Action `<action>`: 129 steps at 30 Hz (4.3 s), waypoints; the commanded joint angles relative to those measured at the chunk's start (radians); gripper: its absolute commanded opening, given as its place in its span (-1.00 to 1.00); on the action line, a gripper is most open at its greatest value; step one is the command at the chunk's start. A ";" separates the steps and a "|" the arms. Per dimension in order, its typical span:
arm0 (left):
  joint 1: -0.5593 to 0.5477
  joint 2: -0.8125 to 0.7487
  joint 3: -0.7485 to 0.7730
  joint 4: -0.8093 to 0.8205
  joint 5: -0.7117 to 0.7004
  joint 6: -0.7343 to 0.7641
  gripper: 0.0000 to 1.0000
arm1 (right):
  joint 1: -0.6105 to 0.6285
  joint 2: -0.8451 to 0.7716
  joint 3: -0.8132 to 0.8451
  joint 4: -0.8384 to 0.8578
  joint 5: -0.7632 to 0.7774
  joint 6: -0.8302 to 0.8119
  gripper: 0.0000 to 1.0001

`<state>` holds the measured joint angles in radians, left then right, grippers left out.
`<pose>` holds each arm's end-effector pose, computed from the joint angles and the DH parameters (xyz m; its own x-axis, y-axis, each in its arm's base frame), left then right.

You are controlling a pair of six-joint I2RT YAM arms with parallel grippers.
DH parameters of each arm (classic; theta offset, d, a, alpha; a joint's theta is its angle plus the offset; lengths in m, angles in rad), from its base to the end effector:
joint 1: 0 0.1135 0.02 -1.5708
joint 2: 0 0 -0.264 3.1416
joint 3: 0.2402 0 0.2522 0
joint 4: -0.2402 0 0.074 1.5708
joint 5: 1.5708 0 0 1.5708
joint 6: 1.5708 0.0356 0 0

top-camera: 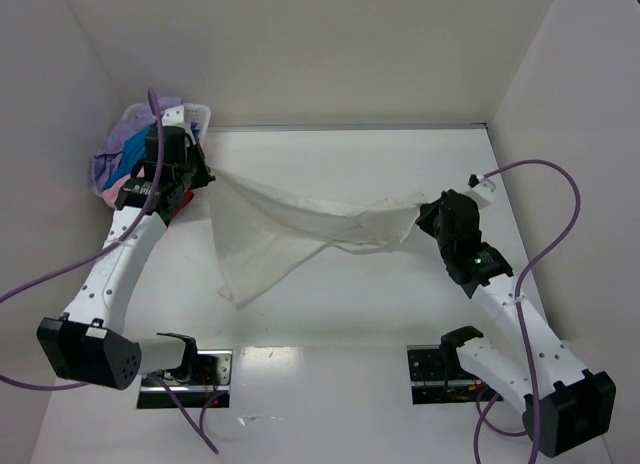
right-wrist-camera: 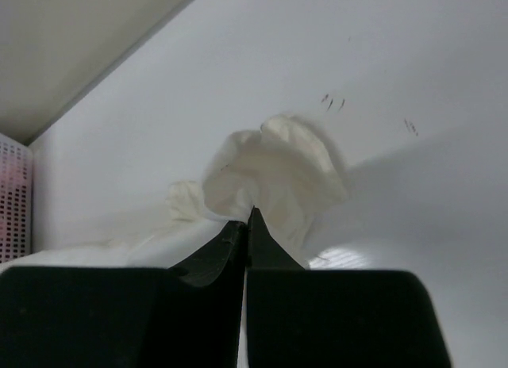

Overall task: Fold and stack the t-shirts
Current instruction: Flatten out the tshirt

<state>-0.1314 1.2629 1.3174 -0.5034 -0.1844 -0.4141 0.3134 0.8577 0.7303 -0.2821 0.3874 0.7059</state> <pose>0.2780 -0.0302 0.3910 -0.3798 -0.3488 -0.8568 -0.2051 0.9349 -0.2897 0.1906 0.0476 0.2990 -0.2596 0.5473 -0.7957 0.2794 0.8312 0.4806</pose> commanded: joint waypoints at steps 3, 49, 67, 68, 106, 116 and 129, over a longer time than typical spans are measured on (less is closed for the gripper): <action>0.006 0.006 -0.089 0.055 0.074 0.014 -1.00 | -0.008 0.021 -0.066 0.109 -0.068 0.099 -1.00; 0.006 -0.003 -0.195 0.054 0.200 0.061 -1.00 | -0.017 0.225 0.066 0.181 -0.028 -0.068 0.25; 0.006 -0.003 -0.195 0.063 0.200 0.061 -1.00 | -0.017 0.293 0.077 0.221 -0.103 -0.068 -0.06; 0.006 -0.003 -0.195 0.063 0.209 0.061 -1.00 | -0.017 0.305 0.077 0.221 -0.104 -0.068 -0.06; 0.085 0.015 0.559 -0.003 -0.004 0.141 -1.00 | -0.122 0.236 0.988 -0.074 0.071 -0.336 -1.00; 0.085 -0.252 0.500 -0.013 -0.079 0.160 -1.00 | -0.122 -0.034 0.945 -0.141 0.036 -0.326 -1.00; 0.085 -0.643 0.354 -0.129 -0.055 0.069 -1.00 | -0.122 -0.279 0.992 -0.402 -0.081 -0.283 -1.00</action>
<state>-0.0555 0.6334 1.6657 -0.6216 -0.1738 -0.3271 0.1940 0.5915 1.6630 -0.6353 0.2806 0.4294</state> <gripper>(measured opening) 0.010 0.012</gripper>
